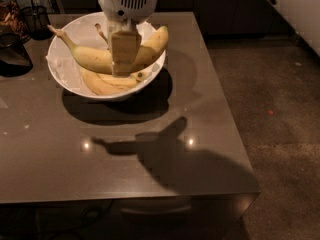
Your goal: Pick banana from white bowl
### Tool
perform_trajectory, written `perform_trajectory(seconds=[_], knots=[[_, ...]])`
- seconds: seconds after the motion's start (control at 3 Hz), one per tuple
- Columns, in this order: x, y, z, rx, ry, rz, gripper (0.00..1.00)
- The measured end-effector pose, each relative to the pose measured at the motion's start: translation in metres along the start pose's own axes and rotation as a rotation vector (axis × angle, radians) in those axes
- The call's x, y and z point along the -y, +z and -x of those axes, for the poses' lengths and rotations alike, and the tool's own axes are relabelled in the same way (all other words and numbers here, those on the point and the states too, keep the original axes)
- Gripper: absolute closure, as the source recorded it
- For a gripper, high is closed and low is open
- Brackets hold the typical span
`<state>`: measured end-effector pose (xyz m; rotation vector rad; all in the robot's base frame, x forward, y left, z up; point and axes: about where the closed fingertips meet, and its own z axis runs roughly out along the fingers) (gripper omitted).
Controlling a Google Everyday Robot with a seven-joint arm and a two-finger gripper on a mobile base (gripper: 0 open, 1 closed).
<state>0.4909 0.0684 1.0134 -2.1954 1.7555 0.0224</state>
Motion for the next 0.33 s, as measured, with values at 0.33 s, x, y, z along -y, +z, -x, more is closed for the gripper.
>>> perform_trajectory(seconds=[0.33], knots=[[0.0044,-0.0013,0.0043,0.013,-0.003,-0.021,1.00]])
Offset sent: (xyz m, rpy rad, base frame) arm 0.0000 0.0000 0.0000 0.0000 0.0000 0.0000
